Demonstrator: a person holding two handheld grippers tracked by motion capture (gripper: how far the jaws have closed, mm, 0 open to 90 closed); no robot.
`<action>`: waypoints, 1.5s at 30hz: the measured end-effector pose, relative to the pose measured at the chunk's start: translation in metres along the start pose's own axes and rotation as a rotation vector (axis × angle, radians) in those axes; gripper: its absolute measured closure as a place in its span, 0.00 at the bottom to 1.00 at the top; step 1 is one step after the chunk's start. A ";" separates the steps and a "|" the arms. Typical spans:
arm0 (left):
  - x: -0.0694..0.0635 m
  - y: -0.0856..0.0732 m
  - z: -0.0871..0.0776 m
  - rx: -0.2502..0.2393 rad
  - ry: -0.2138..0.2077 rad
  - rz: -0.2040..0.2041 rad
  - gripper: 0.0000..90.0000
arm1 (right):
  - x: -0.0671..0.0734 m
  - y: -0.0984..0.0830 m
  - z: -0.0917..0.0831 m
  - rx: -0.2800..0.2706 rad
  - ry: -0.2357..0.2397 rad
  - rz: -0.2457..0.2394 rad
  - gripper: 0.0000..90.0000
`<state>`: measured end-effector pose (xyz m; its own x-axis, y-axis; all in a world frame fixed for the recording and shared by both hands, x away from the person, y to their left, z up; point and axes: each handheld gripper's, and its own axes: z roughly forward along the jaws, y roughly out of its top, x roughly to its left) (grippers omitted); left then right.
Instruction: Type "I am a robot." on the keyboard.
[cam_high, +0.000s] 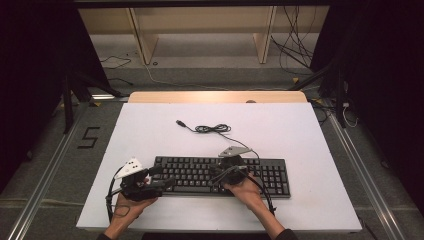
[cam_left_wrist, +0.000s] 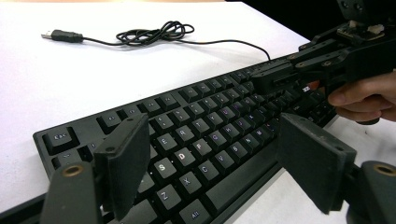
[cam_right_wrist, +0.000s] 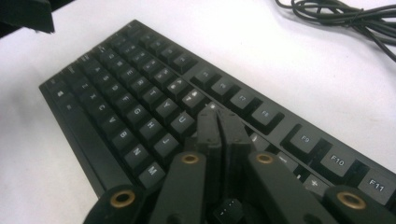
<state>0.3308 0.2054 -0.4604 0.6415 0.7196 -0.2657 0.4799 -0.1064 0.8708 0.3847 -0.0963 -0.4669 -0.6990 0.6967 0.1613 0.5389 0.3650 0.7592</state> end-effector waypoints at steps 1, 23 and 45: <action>0.000 0.000 0.000 0.000 0.000 0.001 0.29 | 0.000 0.000 0.001 0.004 -0.002 -0.001 0.99; -0.001 0.000 0.001 0.003 -0.003 0.002 0.29 | -0.003 -0.006 0.010 0.036 -0.025 0.008 1.00; 0.000 0.000 0.001 0.004 0.000 0.004 0.29 | -0.001 -0.005 0.004 -0.003 0.010 0.030 0.88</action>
<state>0.3308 0.2046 -0.4605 0.6433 0.7193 -0.2622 0.4800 -0.1122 0.8701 0.3844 -0.0959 -0.4734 -0.6873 0.7009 0.1909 0.5583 0.3416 0.7560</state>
